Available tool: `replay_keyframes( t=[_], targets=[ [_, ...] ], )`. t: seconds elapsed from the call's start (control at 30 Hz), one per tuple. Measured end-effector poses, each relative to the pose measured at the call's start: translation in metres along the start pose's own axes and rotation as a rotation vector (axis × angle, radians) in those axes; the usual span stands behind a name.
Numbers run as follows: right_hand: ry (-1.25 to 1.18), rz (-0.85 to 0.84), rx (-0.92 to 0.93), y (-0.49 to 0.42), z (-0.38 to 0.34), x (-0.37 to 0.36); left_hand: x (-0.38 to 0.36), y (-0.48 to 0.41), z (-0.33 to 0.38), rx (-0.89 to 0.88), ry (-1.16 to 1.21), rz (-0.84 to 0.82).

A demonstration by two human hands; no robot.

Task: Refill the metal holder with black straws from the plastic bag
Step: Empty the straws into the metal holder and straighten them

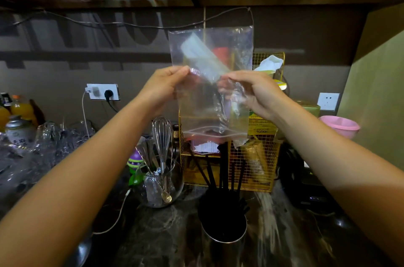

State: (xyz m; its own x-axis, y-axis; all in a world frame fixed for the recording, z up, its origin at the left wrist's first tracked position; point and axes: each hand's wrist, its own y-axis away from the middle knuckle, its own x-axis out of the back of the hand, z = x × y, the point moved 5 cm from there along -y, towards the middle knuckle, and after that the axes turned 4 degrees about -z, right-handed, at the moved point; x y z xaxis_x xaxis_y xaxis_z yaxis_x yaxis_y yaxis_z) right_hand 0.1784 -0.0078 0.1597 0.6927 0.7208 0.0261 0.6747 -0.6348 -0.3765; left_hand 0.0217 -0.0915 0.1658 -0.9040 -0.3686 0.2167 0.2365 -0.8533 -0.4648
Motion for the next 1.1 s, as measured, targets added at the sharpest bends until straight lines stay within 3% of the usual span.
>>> replay_keyframes(
  t=[0.23,0.47,0.73,0.87,0.97,1.1],
  targets=[
    [-0.047,-0.038,0.047,-0.014,-0.020,-0.042,0.032,0.013,0.013,-0.047,0.005,0.120],
    [-0.196,-0.075,-0.105,-0.012,0.020,-0.097,0.065,0.061,-0.038,0.136,0.041,0.140],
    [-0.005,-0.154,-0.304,0.034,0.108,-0.170,0.101,0.149,-0.105,0.322,-0.010,0.366],
    [0.171,-0.152,-0.398,0.071,0.180,-0.195,0.092,0.196,-0.155,0.425,-0.303,0.403],
    [0.332,-0.122,-0.468,0.099,0.232,-0.196,0.076,0.230,-0.198,0.545,-0.556,0.342],
    [0.541,-0.143,-0.507,0.134,0.277,-0.185,0.053,0.264,-0.248,0.673,-0.725,0.242]
  ],
)
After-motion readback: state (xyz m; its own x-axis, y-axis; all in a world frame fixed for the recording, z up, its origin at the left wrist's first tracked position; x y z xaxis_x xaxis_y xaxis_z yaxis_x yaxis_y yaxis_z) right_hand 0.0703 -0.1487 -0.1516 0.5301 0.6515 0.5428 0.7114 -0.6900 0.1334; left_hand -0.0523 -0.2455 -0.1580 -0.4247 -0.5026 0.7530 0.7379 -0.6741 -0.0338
